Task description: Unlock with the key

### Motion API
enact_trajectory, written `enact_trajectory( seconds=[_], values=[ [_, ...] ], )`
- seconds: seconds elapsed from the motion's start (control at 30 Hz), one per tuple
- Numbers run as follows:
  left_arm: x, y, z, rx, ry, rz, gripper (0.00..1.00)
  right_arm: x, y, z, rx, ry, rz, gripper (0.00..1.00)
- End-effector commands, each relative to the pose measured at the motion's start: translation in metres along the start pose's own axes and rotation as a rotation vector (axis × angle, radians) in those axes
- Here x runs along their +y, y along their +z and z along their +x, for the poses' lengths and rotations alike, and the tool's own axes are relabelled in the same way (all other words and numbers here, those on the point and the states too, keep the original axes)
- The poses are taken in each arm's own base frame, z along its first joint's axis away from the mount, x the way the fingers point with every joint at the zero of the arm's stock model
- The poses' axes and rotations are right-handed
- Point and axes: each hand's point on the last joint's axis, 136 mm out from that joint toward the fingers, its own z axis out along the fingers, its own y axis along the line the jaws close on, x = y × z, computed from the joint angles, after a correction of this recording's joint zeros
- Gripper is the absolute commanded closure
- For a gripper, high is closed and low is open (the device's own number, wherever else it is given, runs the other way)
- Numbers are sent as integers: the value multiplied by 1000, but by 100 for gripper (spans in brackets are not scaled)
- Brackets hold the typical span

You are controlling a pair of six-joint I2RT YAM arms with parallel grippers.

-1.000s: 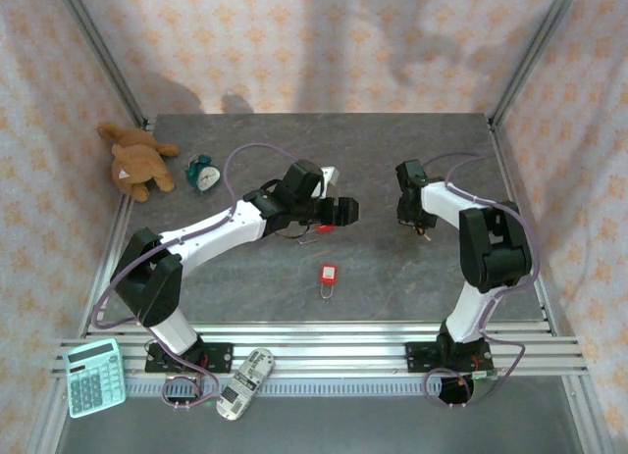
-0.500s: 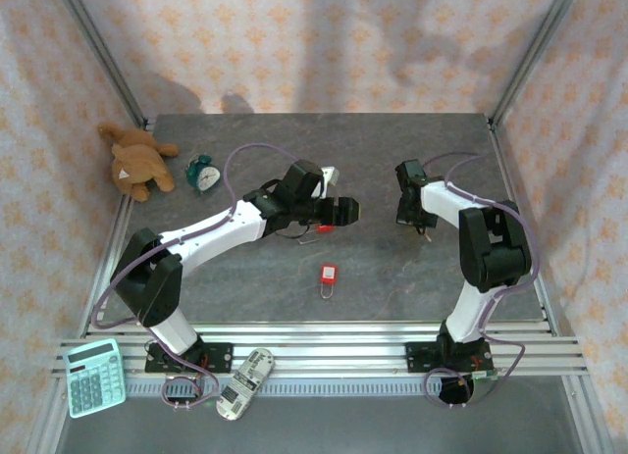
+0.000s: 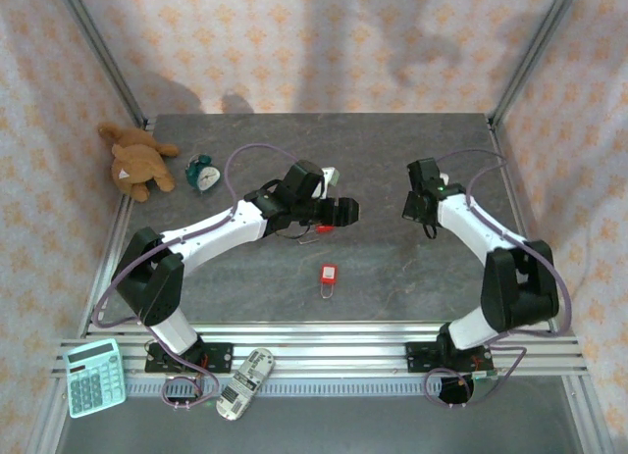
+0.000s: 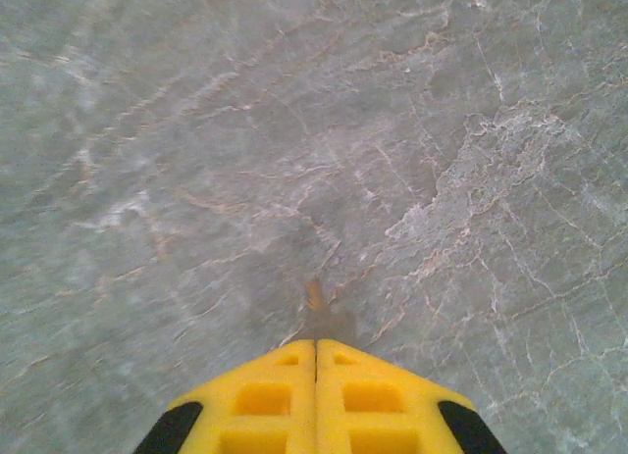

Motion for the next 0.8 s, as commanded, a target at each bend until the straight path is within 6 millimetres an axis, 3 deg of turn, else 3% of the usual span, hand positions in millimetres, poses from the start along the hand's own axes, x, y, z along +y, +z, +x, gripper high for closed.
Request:
enact_trajectory(
  seconds=[0.0,0.23,0.4,0.47,0.63,0.77],
  values=[
    [-5,-1,-3,-36,58,6,18,8,-20,4,-19,44,-75,100],
    [-23,-31,-11,-337,333,-128,15,32,-69,-3,-57,116,-296,100],
    [-51,-40,11,-596,578,-10,22,54,-109,-10,-79,123,-460,100],
    [-61,-38,27,-665,705,6,21,63,-123,-10,-80,122,-526,100],
    [-83,-12,67,-673,964,42,17,86,-153,0,-72,83,-647,100],
    [-80,-10,66,-788,976,48,19,97,-172,14,-55,50,-715,100]
  ],
)
